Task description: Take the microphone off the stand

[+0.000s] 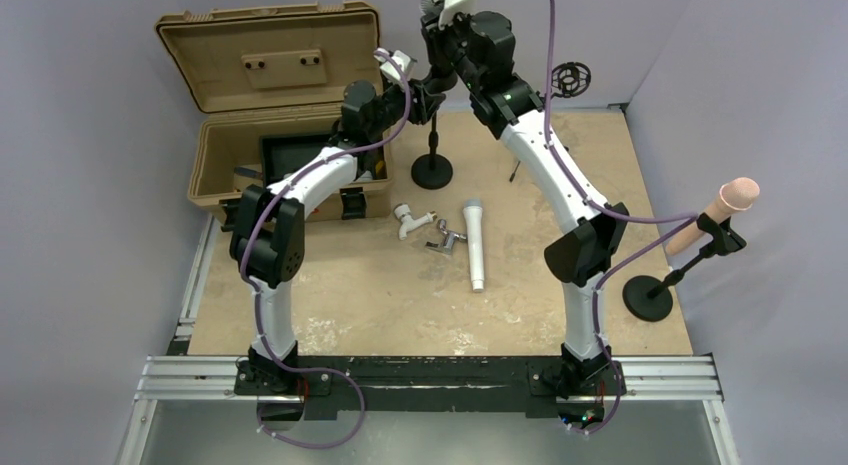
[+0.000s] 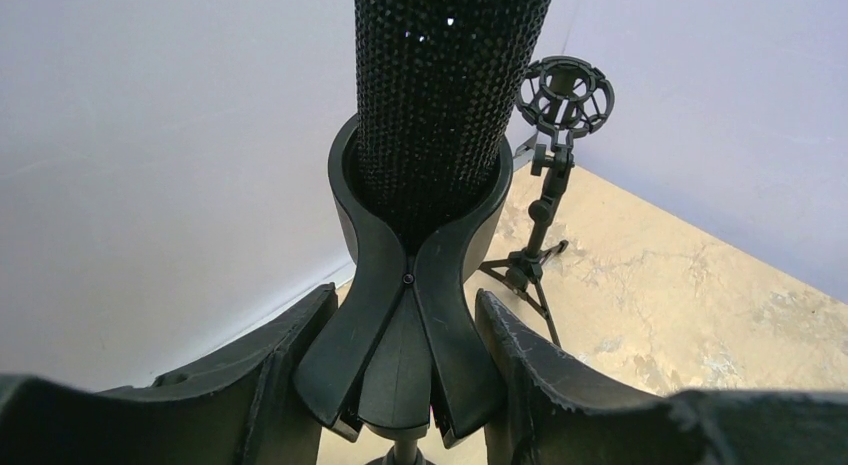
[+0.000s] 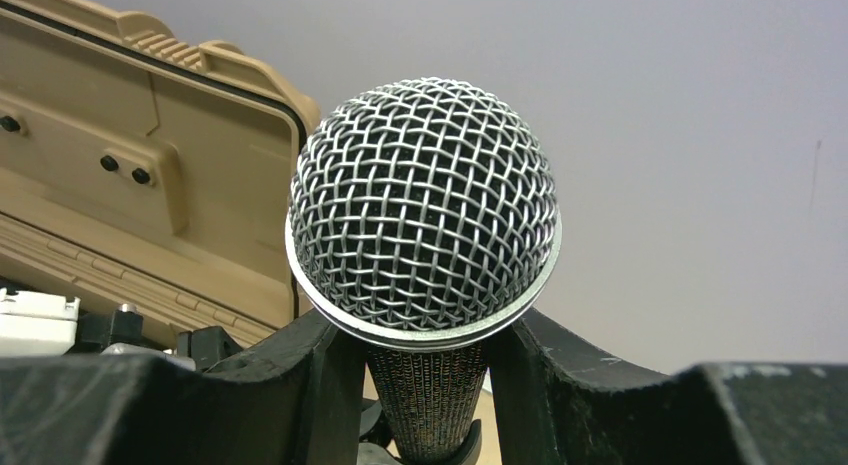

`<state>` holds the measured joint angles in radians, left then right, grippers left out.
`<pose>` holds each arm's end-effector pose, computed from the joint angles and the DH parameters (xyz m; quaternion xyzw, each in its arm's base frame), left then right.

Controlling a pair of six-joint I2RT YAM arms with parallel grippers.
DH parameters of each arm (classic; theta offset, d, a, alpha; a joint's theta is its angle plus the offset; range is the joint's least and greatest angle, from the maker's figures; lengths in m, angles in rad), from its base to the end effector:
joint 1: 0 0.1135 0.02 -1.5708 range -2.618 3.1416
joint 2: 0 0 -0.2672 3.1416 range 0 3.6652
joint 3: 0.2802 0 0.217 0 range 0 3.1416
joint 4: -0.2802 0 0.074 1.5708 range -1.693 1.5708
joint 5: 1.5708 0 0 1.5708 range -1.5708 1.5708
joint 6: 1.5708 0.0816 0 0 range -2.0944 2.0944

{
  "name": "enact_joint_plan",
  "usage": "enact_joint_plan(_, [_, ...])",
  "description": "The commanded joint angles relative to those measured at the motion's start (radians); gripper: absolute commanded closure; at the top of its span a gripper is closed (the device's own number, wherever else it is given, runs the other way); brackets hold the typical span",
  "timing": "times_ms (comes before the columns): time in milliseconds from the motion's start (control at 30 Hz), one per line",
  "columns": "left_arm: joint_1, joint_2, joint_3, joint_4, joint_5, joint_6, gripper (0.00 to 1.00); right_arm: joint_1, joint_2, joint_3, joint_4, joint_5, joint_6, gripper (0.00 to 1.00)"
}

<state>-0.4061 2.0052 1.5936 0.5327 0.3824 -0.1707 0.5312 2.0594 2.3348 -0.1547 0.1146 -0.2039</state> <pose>0.4438 -0.2240 0.3455 0.2177 0.6297 -0.3298 0.6688 0.4218 0.2370 0.4826 -0.1979 0.6333 0.0843 0.7434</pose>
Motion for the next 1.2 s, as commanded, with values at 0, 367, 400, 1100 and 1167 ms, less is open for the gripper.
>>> enact_joint_plan(0, [0.000, -0.017, 0.026, -0.063, 0.036, 0.023, 1.00, 0.000, -0.078, 0.111, 0.169, -0.002, 0.008, 1.00])
enact_joint_plan(367, [-0.002, -0.008, 0.021, -0.081, 0.066, 0.035, 1.00, 0.000, -0.175, 0.095, 0.298, -0.112, 0.054, 1.00])
enact_joint_plan(400, [-0.002, -0.010, 0.017, -0.078, 0.073, 0.037, 1.00, 0.000, -0.177, 0.081, 0.300, -0.112, 0.048, 1.00])
enact_joint_plan(1100, [0.003, -0.036, -0.008, 0.048, 0.047, -0.064, 0.31, -0.001, -0.196, -0.088, 0.279, -0.052, 0.015, 1.00])
enact_joint_plan(1167, [0.003, -0.036, 0.001, 0.047, 0.046, -0.063, 0.29, -0.001, -0.193, -0.083, 0.275, -0.052, 0.014, 1.00])
